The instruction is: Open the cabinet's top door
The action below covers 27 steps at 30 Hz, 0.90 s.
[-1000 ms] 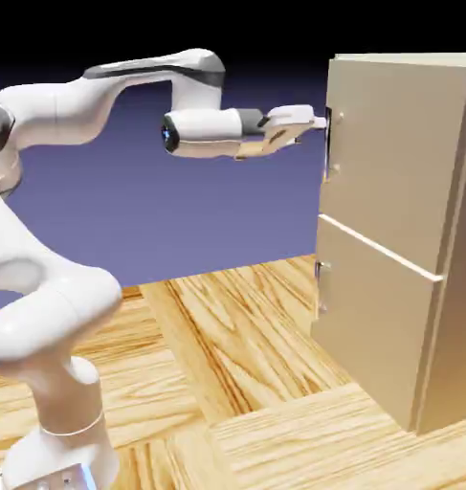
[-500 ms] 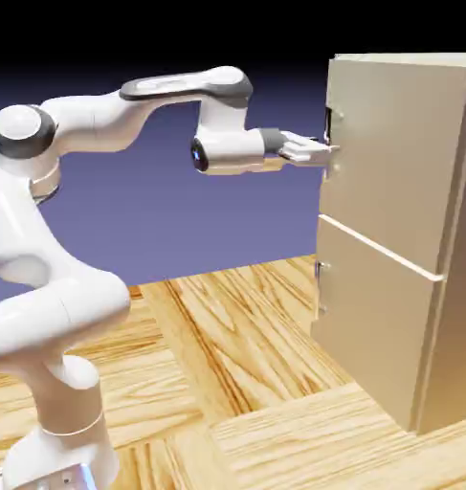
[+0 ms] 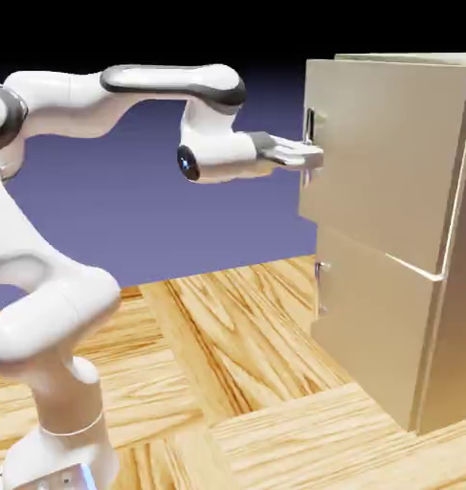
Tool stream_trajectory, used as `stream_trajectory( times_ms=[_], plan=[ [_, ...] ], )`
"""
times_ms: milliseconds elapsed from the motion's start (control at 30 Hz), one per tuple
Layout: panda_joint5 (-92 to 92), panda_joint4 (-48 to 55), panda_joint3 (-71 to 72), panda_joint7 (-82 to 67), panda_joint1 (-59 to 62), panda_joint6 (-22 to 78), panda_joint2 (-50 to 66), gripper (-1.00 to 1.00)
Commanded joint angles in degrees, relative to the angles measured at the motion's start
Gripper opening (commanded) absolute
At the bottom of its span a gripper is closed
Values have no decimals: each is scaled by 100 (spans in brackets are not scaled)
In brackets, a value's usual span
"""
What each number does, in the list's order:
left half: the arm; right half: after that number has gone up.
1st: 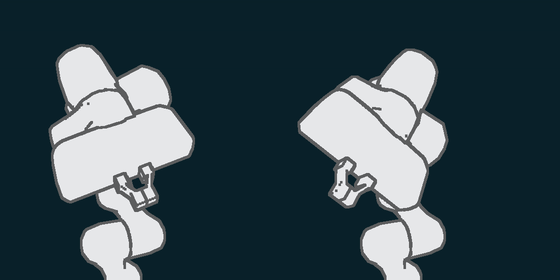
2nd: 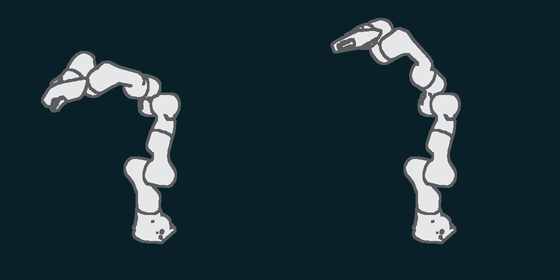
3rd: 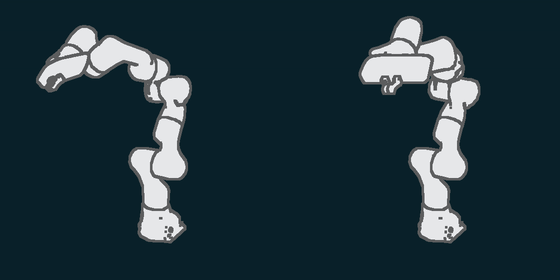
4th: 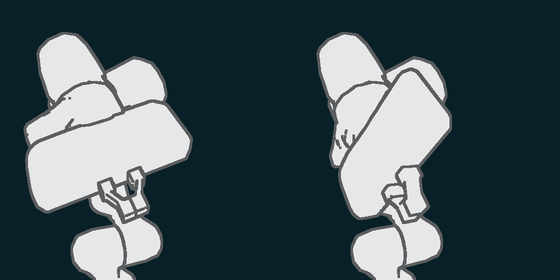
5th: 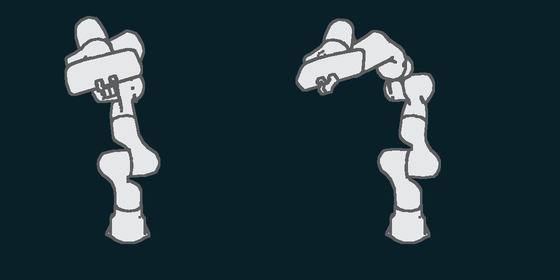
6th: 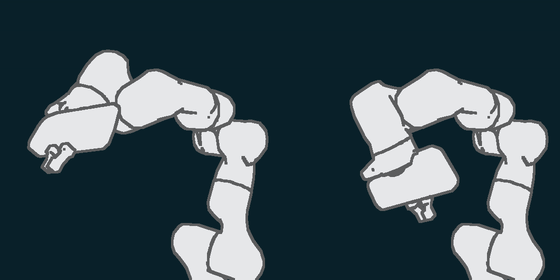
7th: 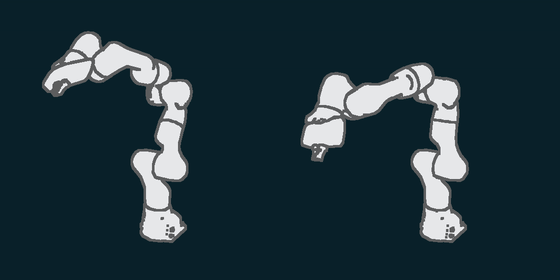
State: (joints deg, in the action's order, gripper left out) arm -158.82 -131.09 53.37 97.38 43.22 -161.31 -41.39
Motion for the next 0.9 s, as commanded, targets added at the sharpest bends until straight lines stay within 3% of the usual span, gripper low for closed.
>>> stream_trajectory(
  times_ms=[0,433,867],
  plan=[
    [161,-146,-184,77,-209,103,-14,-100],
    [3078,-2125,-2835,1482,-2374,1906,-919,-100],
    [6302,-2946,-5456,2250,-2572,4502,-1563,-100]
  ],
)
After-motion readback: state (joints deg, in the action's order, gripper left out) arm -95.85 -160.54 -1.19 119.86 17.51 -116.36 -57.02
